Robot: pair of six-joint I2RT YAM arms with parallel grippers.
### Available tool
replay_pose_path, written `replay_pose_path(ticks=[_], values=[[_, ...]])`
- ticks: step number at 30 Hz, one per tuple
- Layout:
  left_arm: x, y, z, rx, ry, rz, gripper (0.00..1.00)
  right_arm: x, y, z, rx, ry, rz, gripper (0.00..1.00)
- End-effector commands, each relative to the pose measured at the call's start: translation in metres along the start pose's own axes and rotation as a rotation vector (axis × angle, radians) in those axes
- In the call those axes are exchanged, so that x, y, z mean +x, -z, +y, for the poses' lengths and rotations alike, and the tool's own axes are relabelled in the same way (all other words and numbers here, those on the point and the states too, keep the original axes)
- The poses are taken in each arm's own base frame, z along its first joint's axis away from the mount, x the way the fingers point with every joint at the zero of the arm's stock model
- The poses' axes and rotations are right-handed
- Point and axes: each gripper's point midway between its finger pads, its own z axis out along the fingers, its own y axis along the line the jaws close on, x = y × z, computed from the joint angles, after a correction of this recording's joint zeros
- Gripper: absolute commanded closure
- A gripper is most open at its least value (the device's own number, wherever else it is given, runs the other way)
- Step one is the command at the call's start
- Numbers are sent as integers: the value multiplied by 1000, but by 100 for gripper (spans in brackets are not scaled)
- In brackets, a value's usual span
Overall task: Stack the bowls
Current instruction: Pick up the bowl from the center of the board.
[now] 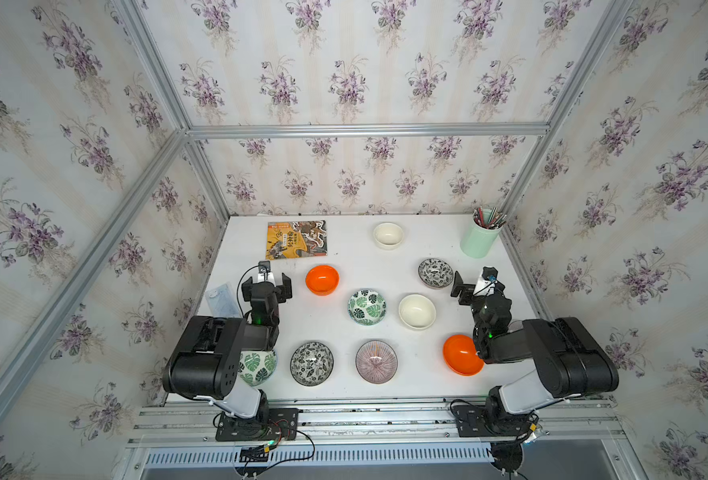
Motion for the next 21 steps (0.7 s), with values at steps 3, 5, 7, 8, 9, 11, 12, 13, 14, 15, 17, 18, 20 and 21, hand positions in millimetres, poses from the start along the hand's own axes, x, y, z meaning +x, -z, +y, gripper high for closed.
replay_pose_path(ticks=[3,5,7,8,9,11,12,13,14,15,17,18,20,21], values=[[-2,0,-2,18,13,-6,0,-5,0,0,-2,-10,-18,0],[-3,0,-2,18,13,-8,0,-5,0,1,-3,-10,-19,0],[-2,0,-2,17,13,-7,0,-4,0,0,-2,-10,-17,0],[-2,0,-2,18,14,-6,0,-5,0,0,-2,-10,-18,0],[-2,0,-2,18,13,-6,0,-4,0,1,-3,-10,-17,0],[-2,0,-2,19,14,-5,0,-5,0,0,-2,-10,-18,0],[-2,-1,-3,27,15,0,0,-5,-1,1,-3,-11,-18,0],[-2,-2,-2,39,24,6,0,-5,-3,2,-15,-17,-16,0],[-1,-2,-2,43,30,11,0,-1,-4,1,-31,-23,10,0],[-1,-2,-2,42,27,11,0,1,-5,1,-43,-27,17,0],[-1,-3,-2,46,32,15,0,0,-5,1,-45,-28,16,0],[-1,-3,-2,46,30,13,0,0,-5,1,-43,-28,16,0],[-1,-2,-2,44,30,13,2,0,-5,1,-45,-28,16,0],[-2,-2,-3,44,29,10,3,0,-4,1,-44,-28,16,0]])
